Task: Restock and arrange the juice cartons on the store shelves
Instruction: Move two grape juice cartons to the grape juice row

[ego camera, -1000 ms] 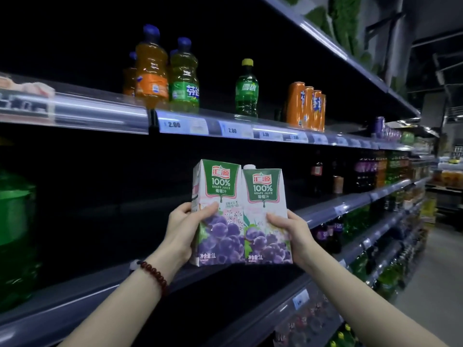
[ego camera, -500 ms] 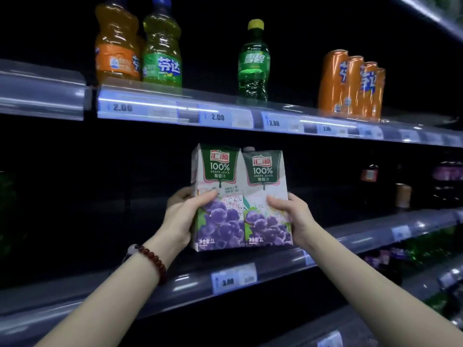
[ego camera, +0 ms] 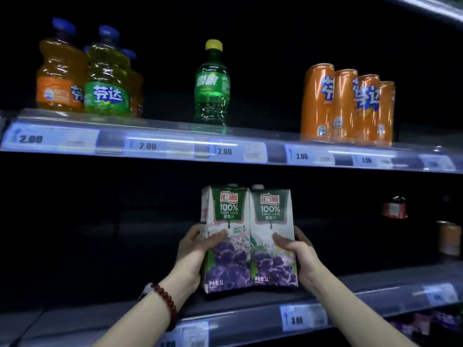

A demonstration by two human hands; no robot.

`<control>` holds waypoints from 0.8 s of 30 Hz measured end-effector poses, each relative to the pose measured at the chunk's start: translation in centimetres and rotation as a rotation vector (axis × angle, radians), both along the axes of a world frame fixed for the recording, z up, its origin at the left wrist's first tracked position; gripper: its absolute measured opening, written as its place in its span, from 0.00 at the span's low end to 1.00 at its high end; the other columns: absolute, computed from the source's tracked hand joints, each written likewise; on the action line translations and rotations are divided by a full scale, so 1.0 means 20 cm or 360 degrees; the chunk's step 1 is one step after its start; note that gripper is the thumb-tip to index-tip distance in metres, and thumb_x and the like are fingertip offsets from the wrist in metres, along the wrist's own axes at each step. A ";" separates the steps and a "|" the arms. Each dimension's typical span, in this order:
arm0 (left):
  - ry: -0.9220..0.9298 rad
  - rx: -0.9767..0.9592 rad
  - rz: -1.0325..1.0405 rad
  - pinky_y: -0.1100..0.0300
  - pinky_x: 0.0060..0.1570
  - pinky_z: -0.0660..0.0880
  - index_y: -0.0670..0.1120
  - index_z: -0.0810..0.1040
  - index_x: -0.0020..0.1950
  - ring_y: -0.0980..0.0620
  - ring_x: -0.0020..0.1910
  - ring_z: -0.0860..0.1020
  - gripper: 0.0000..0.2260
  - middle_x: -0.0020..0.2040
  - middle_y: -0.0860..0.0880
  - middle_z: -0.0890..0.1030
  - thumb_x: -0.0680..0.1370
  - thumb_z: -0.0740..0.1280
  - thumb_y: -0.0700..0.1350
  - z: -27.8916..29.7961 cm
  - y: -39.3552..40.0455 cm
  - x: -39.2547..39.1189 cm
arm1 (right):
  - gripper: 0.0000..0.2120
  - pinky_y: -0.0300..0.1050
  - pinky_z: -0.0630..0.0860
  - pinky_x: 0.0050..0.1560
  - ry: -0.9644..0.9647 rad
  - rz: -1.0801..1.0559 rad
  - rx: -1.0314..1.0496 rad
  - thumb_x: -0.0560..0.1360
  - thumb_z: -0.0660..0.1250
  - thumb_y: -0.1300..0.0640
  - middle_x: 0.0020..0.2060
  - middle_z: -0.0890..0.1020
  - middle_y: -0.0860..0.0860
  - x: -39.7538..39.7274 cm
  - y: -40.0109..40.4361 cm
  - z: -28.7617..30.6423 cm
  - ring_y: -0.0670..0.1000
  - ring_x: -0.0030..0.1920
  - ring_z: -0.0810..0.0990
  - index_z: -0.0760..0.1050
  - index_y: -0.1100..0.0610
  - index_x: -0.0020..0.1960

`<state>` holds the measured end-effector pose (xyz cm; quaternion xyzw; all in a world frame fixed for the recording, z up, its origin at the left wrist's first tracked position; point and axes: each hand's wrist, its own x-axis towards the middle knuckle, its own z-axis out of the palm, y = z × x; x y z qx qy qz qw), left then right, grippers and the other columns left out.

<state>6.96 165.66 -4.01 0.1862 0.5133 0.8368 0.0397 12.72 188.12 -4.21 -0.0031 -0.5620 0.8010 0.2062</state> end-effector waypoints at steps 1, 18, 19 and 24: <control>0.0006 -0.0010 -0.0006 0.57 0.36 0.81 0.40 0.79 0.52 0.42 0.42 0.85 0.25 0.47 0.39 0.85 0.57 0.79 0.43 -0.01 0.01 0.00 | 0.38 0.52 0.81 0.41 -0.0025 0.0032 -0.0023 0.58 0.75 0.67 0.49 0.85 0.62 -0.01 0.03 -0.02 0.61 0.44 0.85 0.69 0.60 0.68; 0.0245 -0.0202 -0.0092 0.62 0.42 0.80 0.46 0.80 0.58 0.47 0.51 0.84 0.25 0.52 0.44 0.85 0.62 0.78 0.44 -0.08 -0.10 0.09 | 0.26 0.44 0.79 0.43 -0.0124 0.0276 0.0440 0.60 0.77 0.60 0.43 0.87 0.56 0.08 0.10 -0.05 0.52 0.43 0.86 0.75 0.63 0.57; 0.0251 -0.0218 -0.0092 0.62 0.42 0.80 0.47 0.80 0.58 0.47 0.51 0.84 0.25 0.52 0.45 0.85 0.62 0.79 0.46 -0.09 -0.09 0.09 | 0.28 0.46 0.79 0.46 -0.0123 0.0262 0.0453 0.60 0.77 0.59 0.45 0.86 0.56 0.08 0.09 -0.05 0.53 0.45 0.86 0.74 0.62 0.58; 0.0340 -0.0494 0.0046 0.65 0.39 0.80 0.54 0.81 0.55 0.52 0.47 0.85 0.21 0.49 0.51 0.86 0.63 0.78 0.51 -0.06 -0.10 0.14 | 0.30 0.53 0.78 0.54 -0.0112 0.0161 0.0666 0.60 0.79 0.53 0.49 0.86 0.54 0.12 0.06 -0.03 0.55 0.51 0.85 0.73 0.57 0.59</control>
